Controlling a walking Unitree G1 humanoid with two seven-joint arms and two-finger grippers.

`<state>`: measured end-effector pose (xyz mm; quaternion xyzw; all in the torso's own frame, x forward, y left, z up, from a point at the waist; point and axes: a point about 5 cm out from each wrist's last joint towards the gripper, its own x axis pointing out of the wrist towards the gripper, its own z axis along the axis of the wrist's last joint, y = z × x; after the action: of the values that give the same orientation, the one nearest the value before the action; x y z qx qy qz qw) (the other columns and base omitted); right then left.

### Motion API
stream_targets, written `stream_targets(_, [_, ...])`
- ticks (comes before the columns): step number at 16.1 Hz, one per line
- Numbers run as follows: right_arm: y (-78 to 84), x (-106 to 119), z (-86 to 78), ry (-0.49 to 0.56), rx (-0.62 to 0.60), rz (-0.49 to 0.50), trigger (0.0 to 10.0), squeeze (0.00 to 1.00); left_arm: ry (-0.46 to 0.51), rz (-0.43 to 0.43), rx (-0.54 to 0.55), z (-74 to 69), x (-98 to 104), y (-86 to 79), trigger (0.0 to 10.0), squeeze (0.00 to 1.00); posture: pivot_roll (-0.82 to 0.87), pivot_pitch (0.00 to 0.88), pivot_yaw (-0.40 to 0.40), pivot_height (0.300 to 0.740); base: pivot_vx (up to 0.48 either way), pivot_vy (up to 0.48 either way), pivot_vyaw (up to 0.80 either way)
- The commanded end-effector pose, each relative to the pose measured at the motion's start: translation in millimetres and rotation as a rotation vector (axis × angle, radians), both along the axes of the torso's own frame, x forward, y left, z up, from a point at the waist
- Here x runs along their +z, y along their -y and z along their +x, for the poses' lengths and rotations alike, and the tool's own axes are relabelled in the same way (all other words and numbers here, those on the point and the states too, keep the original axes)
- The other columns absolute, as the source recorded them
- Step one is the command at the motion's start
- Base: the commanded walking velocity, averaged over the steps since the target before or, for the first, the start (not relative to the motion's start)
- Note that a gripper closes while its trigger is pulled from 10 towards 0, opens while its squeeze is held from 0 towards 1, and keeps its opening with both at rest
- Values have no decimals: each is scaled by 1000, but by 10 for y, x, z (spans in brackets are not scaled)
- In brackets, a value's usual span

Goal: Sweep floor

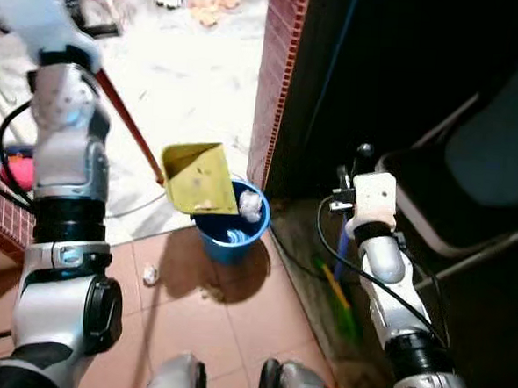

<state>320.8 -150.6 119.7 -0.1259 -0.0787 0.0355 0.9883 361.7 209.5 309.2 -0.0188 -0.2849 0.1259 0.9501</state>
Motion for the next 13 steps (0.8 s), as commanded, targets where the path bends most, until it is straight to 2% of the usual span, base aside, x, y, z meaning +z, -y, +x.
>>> stream_targets(1, [40, 66, 13, 29, -5, -17, 10000, 0, 125, 22, -17, -74, 257, 45, 10000, 0, -13, 110, -41, 740, 0, 0, 0])
stream_targets(6, [31, 67, 13, 28, -2, -15, 10000, 0, 137, 150, -86, -42, 239, 276, 10000, 0, -16, 113, -40, 740, 0, 0, 0])
stream_targets(8, [35, 69, 10, 29, -3, -15, 10000, 0, 144, 248, -178, -30, 198, 522, 10000, 0, -17, 113, -38, 740, 0, 0, 0])
stream_targets(10, [30, 69, 6, 30, -2, -15, 10000, 0, 151, 285, -231, -38, 178, 649, 10000, 0, -17, 113, -38, 740, 0, 0, 0])
stream_targets(11, [24, 75, 13, 31, 3, -16, 10000, 0, 163, 349, -311, -59, 137, 839, 10000, 0, -17, 112, -41, 740, 0, 0, 0])
stream_targets(13, [18, 79, 18, 32, 7, -18, 10000, 0, 176, 419, -404, -101, 84, 1019, 10000, 0, -16, 106, -44, 740, 0, 0, 0])
